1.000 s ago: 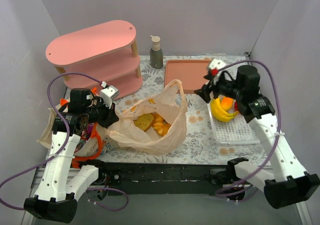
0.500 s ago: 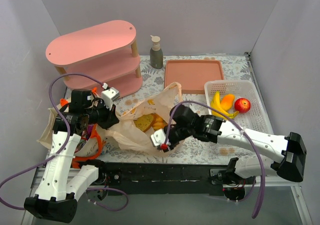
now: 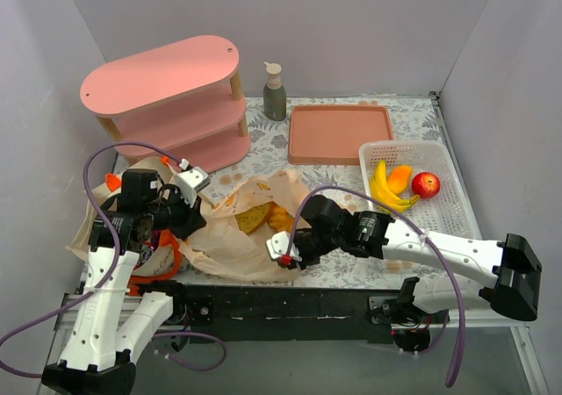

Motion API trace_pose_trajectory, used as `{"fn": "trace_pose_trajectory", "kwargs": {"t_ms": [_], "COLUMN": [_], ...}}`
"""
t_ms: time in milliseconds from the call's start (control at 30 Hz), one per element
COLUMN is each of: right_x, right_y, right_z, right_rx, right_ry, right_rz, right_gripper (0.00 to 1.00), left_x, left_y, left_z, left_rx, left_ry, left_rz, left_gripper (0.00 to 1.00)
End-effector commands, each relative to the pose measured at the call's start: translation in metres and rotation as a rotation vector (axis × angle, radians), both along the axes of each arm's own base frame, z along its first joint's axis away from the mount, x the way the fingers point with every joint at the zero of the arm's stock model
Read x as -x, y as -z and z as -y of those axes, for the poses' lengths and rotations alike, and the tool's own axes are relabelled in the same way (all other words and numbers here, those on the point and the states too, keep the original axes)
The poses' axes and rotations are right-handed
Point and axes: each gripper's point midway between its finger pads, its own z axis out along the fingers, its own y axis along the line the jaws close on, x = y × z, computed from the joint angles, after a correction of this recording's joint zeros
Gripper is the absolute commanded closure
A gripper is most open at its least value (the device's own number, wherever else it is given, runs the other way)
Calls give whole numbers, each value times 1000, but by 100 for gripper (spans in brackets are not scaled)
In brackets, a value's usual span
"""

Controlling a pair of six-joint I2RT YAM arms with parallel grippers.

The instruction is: Untie the knot of the grocery bags and take out the mixed food

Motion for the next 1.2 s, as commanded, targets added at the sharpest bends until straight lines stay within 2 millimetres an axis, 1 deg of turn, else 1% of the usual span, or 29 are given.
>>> {"fn": "trace_pose_trajectory", "kwargs": {"t_ms": [0, 33, 100, 133, 200, 233, 267, 333, 367, 400, 433, 467, 500, 533, 600, 633, 700, 733, 800, 833, 900, 933, 1000, 1033, 1100, 1133, 1167], "right_x": [-36, -36, -36, -41, -49, -58, -71, -87, -90, -96, -108, -114, -121, -137, -152, -163, -170, -172, -175, -175, -176, -176, -178, -182, -188, -193, -196], "right_y": [-91, -101, -109, -110, -104, -104, -91, -77, -61, -54, -49, -36, -32, -27, -28, -18, -16, -8, -4, 4, 12, 17, 22, 27, 31, 38, 40], "right_z": [-45, -51, -63, -72, -81, -88, -91, -95, -90, -88, -86, -80, -76, -71, -69, -66, -68, -70, -74, -77, -81, -85, -90, -94, -98, -101, -103], "right_rx": [-224, -249, -271, -269, -252, -268, -238, -218, -189, -174, -165, -137, -126, -106, -87, -57, -47, -35, -27, -16, 1, 6, 11, 16, 20, 31, 38], "right_ry": [-2, -12, -22, -12, 47, 89, 149, 202, 199, 174, 191, 190, 192, 197, 212, 209, 188, 164, 117, 93, 49, 34, 13, 18, 27, 34, 43], "right_rz": [177, 180, 165, 159, 131, 140, 156, 205, 234, 308, 377, 413, 441, 474, 478, 477, 509, 511, 554, 553, 563, 553, 558, 565, 576, 586, 594], "right_gripper": [72, 72, 72, 72, 73, 75, 76, 78, 78, 75, 71, 70, 70, 70, 70, 70, 67, 61, 56, 52, 50, 48, 46, 43, 40, 39, 39], "left_x": [-1, -2, -13, -16, -23, -24, -28, -32, -32, -34, -35, -36, -36, -37, -36, -36, -34, -33, -32, -31, -31, -32, -32, -33, -34, -34, -35], "left_y": [2, 1, -3, -5, -7, -9, -13, -15, -17, -19, -21, -22, -24, -24, -24, -24, -24, -22, -20, -20, -18, -18, -15, -15, -15, -15, -14], "left_z": [4, 6, 8, 9, 14, 16, 18, 22, 24, 25, 25, 25, 25, 24, 23, 22, 20, 20, 18, 18, 17, 17, 17, 17, 17, 17, 17], "left_rx": [26, 32, 35, 43, 57, 74, 85, 111, 120, 126, 131, 134, 134, 130, 121, 118, 111, 108, 102, 98, 96, 93, 92, 93, 94, 94, 92], "left_ry": [16, 28, 23, 27, 40, 40, 35, 31, 33, 31, 28, 26, 26, 22, 14, 12, 7, 6, 1, -2, -4, -7, -7, -10, -12, -14, -17], "left_rz": [-6, -8, -5, -7, -17, -29, -28, -47, -52, -48, -46, -43, -39, -35, -35, -30, -31, -31, -36, -36, -40, -40, -46, -46, -46, -47, -47], "left_gripper": [100, 100, 100, 100, 100, 100, 100, 100, 100, 100, 100, 100, 100, 100, 100, 100, 100, 100, 100, 100, 100, 100, 100, 100, 100, 100, 100]}}
